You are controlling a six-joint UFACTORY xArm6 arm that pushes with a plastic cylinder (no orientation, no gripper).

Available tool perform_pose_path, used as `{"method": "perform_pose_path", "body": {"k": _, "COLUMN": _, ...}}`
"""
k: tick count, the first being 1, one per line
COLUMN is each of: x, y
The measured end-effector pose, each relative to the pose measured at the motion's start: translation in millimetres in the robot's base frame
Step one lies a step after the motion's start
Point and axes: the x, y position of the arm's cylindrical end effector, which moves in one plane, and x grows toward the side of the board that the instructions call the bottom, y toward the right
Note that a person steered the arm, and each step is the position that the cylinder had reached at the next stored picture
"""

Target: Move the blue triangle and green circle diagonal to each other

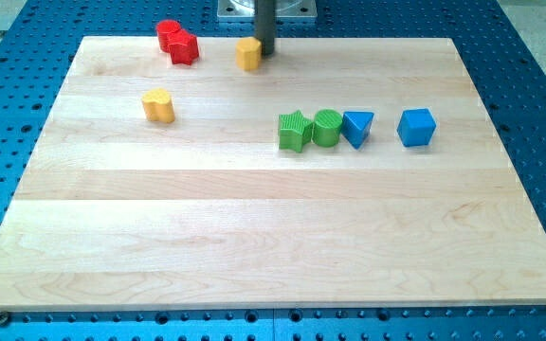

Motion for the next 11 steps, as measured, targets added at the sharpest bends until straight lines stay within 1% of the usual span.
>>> {"method": "perform_pose_path", "body": {"k": 1, "x": 73.6, "y": -66.0}}
{"method": "perform_pose_path", "body": {"k": 2, "x": 63.3, "y": -63.7}}
{"method": "perform_pose_path", "body": {"k": 3, "x": 87.7, "y": -80.4}}
{"method": "perform_pose_path", "body": {"k": 4, "x": 86.2, "y": -26.8}}
{"method": "perform_pose_path", "body": {"k": 5, "x": 99.4, "y": 63.5}}
{"method": "perform_pose_path", "body": {"k": 6, "x": 109.4, "y": 128.2}}
{"method": "perform_pose_path", "body": {"k": 7, "x": 138.9, "y": 126.3}}
{"method": "perform_pose_path", "body": {"k": 8, "x": 171.6, "y": 93.2}}
{"method": "perform_pose_path", "body": {"k": 9, "x": 221.4, "y": 98.5}}
{"method": "perform_pose_path", "body": {"k": 10, "x": 204.2, "y": 128.9}}
{"method": "perform_pose_path", "body": {"k": 11, "x": 185.7, "y": 131.0}}
